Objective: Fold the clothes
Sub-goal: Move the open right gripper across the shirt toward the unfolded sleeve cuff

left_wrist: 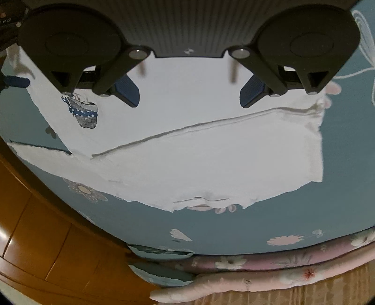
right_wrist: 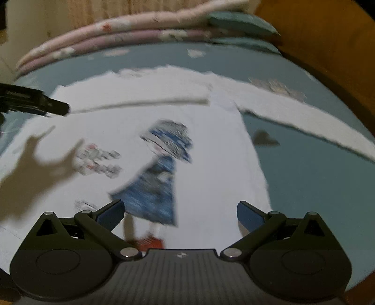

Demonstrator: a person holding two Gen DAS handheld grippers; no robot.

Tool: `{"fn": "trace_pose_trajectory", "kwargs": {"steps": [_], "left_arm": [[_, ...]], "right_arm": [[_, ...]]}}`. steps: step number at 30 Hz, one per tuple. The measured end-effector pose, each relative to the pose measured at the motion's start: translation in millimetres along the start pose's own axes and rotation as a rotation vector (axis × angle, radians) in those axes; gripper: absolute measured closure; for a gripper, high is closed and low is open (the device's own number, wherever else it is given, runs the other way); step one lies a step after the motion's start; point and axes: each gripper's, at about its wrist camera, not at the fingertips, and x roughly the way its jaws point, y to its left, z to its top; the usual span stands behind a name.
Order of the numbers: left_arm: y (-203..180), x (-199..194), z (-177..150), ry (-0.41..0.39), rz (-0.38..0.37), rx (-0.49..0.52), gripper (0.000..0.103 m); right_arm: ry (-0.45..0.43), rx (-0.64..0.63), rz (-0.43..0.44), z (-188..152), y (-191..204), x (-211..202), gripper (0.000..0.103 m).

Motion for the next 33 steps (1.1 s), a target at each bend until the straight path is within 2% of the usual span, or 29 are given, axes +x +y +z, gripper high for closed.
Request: {"fn": "trace_pose_trajectory", "kwargs": {"steps": [4,7,9,14,22,26,33], "left_arm": [[16.3,-10.3,-6.6,0.005,0.007,-0.008,0.01],[27.4,-17.8,-12.5,0.007,0.029,-0.015,0.01],[34.4,-22.8,-17.1,0.005,0.042,-0.019,0.01],[45.0,-30.0,-22.5,0.006,0.074,-0.032,0.01],[33.2,-50.2,-11.1,-0.071,-0.025,-0.054,0.01],[22.0,-50.8,-7.3,-0.081,-0.051,-0.049,0.01],[2.6,-40.1,-0.2,-0.073,-0.08,-0.04,0.01]], "right_arm": [[-0.028,-0.095,0.04,8.7,34.2,11.6,0.0],[0.052,-0.119,0.075,4.5,52.9,27.9,0.0],[0.026,-0.124,0.06,-1.9,55.5,25.7,0.0],[0.061,-0.138,0.048,-10.6,57.3,15.1,0.0],[0.051,-0.067,0.039,-25.2,59.0,11.3,0.0],[0.012,-0.058,0.034,-32.8,59.2,6.2,0.0],[-0.003,-0.037,0.016,-42.8,61.1,-2.9,0.0]]}}
